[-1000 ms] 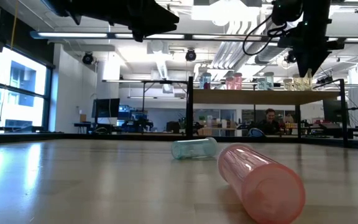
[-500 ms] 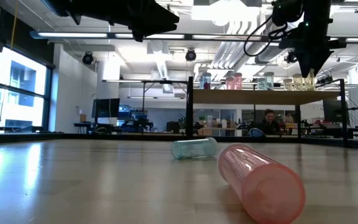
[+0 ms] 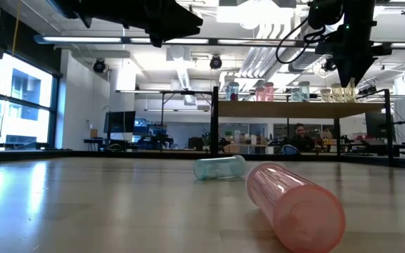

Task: Pick and place medicine bottles onto shelf by color
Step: Put the yellow pill bottle on the shelf aligned with the yellow pill bottle

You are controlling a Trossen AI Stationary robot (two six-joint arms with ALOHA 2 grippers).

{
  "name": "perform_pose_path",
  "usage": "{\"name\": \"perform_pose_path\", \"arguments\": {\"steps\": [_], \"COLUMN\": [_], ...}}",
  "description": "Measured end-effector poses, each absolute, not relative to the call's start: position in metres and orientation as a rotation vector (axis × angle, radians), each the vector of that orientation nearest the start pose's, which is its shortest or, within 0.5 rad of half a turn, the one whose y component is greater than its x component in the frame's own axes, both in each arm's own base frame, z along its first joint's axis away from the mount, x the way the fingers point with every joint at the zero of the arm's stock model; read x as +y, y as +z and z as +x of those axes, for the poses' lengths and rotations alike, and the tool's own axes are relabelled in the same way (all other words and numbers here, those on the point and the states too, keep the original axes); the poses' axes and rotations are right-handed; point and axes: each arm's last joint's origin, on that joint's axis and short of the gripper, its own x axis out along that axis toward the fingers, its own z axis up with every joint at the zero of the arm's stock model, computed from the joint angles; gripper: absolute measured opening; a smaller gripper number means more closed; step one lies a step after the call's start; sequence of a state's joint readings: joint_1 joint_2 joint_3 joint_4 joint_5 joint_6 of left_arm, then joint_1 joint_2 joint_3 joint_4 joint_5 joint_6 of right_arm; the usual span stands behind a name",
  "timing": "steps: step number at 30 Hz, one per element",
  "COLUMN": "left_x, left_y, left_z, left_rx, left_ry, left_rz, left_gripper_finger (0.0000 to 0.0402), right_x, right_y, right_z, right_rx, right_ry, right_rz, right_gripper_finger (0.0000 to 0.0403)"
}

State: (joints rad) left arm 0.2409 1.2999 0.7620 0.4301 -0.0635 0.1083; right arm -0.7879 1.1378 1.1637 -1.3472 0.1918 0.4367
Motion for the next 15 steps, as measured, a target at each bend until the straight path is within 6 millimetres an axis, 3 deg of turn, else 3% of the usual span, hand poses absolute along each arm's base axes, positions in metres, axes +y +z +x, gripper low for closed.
{"name": "perform_pose_path", "arguments": {"steps": [15], "left_x": [0.0702], "left_y": [0.2735], "left_z": [0.2779], "left_rx": [0.124], "left_ry": [0.298], "left_rz": [0.098], "left_gripper_finger": [0.0172], "right_x": [-0.1289], "right_y": [0.3163], "right_z": [0.1207], "right_rx": [1.116], "right_ry": [-1.115], "right_rz": [0.756], "right_gripper_finger": [0.0111]}}
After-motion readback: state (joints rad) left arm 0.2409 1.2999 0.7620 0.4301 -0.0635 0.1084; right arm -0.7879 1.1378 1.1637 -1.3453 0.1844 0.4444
